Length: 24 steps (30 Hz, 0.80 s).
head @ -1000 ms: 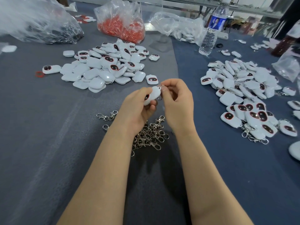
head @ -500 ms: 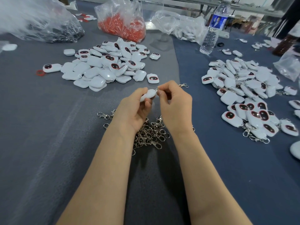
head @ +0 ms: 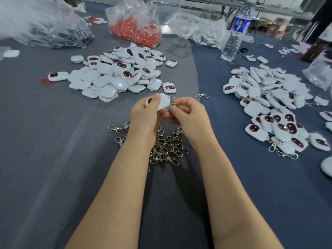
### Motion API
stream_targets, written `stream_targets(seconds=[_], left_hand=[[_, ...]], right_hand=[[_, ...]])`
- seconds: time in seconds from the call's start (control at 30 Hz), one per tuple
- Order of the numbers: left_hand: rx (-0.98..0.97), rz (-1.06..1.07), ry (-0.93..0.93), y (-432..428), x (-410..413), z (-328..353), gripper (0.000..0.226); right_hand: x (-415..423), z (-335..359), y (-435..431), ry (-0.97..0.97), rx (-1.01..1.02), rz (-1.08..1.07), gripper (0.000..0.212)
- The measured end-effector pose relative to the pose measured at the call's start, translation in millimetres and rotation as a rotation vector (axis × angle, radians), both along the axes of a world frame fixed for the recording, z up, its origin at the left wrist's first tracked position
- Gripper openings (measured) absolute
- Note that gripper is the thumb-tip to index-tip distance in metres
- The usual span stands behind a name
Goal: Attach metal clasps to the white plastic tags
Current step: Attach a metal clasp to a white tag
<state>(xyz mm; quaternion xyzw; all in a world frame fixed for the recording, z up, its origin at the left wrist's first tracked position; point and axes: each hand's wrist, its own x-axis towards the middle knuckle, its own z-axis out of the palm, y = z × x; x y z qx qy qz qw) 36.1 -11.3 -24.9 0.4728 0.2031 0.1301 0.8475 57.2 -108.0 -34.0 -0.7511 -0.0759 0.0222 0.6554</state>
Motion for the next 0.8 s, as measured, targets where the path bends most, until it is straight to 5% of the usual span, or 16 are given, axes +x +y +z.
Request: stream_targets(seconds=[0.6, 0.67, 0.8], left_hand=[[-0.113, -0.102, 0.005, -5.5, -5.4, 4.6, 0.017], [0.025, -0.063, -0.006, -5.4, -4.8, 3.5, 0.013], [0.725, 0.108, -0.205, -1.3, -5.3, 2.4, 0.009]], right_hand=[[-6.6, 2.3, 8.6, -0.273, -0.111, -0.228, 0.012], [-6.9, 1.5, 5.7, -0.369, -0.256, -0.206, 0.014], [-4.8, 1.8, -1.5, -0.478, -0.438, -0.132, 0.017]])
